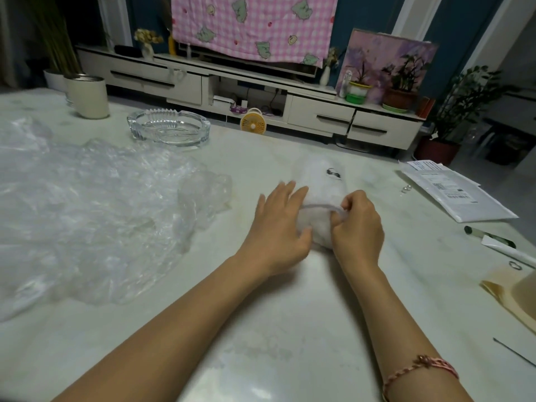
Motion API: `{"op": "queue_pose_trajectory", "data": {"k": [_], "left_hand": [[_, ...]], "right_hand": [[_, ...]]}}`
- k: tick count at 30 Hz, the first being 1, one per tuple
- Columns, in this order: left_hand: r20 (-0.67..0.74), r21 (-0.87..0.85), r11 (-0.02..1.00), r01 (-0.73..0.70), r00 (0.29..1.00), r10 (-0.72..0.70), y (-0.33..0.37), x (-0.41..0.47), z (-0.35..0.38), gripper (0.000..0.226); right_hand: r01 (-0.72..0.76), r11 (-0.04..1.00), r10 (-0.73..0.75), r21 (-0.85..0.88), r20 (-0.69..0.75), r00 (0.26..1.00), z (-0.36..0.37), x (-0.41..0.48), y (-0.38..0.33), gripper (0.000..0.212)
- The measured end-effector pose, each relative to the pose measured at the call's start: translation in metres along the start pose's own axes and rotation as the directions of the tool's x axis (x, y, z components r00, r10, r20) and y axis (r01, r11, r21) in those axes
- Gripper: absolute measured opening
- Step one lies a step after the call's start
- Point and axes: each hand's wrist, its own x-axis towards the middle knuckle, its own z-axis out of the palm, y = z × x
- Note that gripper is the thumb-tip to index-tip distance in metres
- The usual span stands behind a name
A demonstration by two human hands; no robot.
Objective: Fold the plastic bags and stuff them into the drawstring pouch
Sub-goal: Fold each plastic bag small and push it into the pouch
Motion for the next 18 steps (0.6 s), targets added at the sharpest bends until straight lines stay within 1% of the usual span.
{"op": "queue_pose_trajectory", "data": {"k": [1,2,3,4,5,6,7,8,9,10,11,12,14,15,16,17,18], "left_hand": [[-0.128,0.043,0.999,-0.014,0.992,0.019,0.001,0.0,-0.01,0.056],[-0.287,0.09,0.996,-0.003,0.957,0.029,0.001,0.0,-0.02,0.049],[-0.409,0.154,0.986,0.06,0.913,0.008,-0.002,-0.001,-0.033,0.046],[-0.47,0.211,0.962,0.174,0.881,-0.057,-0.007,0.0,-0.043,0.046],[-0.477,0.259,0.913,0.315,0.864,-0.163,-0.014,-0.001,-0.056,0.049],[-0.456,0.293,0.842,0.453,0.84,-0.294,-0.021,-0.002,-0.066,0.052],[-0.433,0.309,0.767,0.562,0.802,-0.413,-0.027,-0.004,-0.075,0.051],[-0.417,0.316,0.705,0.635,0.76,-0.498,-0.032,-0.006,-0.083,0.046],[-0.401,0.311,0.668,0.676,0.731,-0.552,-0.036,-0.007,-0.087,0.034],[-0.401,0.302,0.659,0.689,0.719,-0.568,-0.039,-0.007,-0.09,0.02],[-0.42,0.287,0.675,0.68,0.722,-0.55,-0.041,-0.007,-0.092,0.009],[-0.456,0.264,0.71,0.652,0.734,-0.504,-0.044,-0.007,-0.092,0.007],[-0.534,0.177,0.809,0.56,0.745,-0.399,-0.044,-0.005,-0.093,0.014],[-0.549,0.091,0.868,0.488,0.752,-0.365,-0.042,-0.006,-0.094,0.014],[-0.537,-0.035,0.913,0.406,0.763,-0.359,-0.038,-0.008,-0.095,0.013],[-0.496,-0.189,0.928,0.321,0.785,-0.372,-0.032,-0.013,-0.097,0.011],[-0.433,-0.355,0.904,0.24,0.814,-0.387,-0.025,-0.018,-0.101,0.01]], "right_hand": [[-0.007,1.0,0.007,-0.018,0.0,1.0,-0.002,0.001,0.001,0.017],[0.008,0.999,-0.007,-0.035,0.037,0.999,-0.004,0.002,0.002,0.015],[0.039,0.998,-0.034,-0.046,0.101,0.994,-0.004,0.001,-0.001,0.019],[0.076,0.995,-0.064,-0.062,0.176,0.982,-0.006,0.0,-0.002,0.027],[0.111,0.991,-0.091,-0.074,0.238,0.967,-0.007,-0.002,-0.006,0.037],[0.139,0.987,-0.112,-0.082,0.275,0.955,-0.008,-0.005,-0.01,0.044],[0.165,0.983,-0.139,-0.075,0.276,0.951,-0.011,-0.008,-0.014,0.048],[0.188,0.981,-0.173,-0.044,0.238,0.956,-0.013,-0.013,-0.018,0.049],[0.221,0.975,-0.218,0.001,0.163,0.962,-0.016,-0.017,-0.022,0.046],[0.249,0.967,-0.252,0.053,0.072,0.965,-0.018,-0.02,-0.024,0.041],[0.263,0.959,-0.264,0.108,-0.007,0.965,-0.019,-0.023,-0.027,0.035],[0.268,0.95,-0.262,0.161,-0.058,0.963,-0.019,-0.025,-0.03,0.031],[0.274,0.929,-0.261,0.248,-0.084,0.962,-0.019,-0.027,-0.031,0.028],[0.261,0.922,-0.252,0.287,-0.07,0.965,-0.019,-0.027,-0.031,0.026],[0.241,0.913,-0.24,0.329,-0.045,0.97,-0.019,-0.028,-0.031,0.021],[0.208,0.898,-0.222,0.387,-0.009,0.975,-0.02,-0.029,-0.032,0.017],[0.158,0.869,-0.19,0.47,0.023,0.981,-0.021,-0.03,-0.033,0.017]]}}
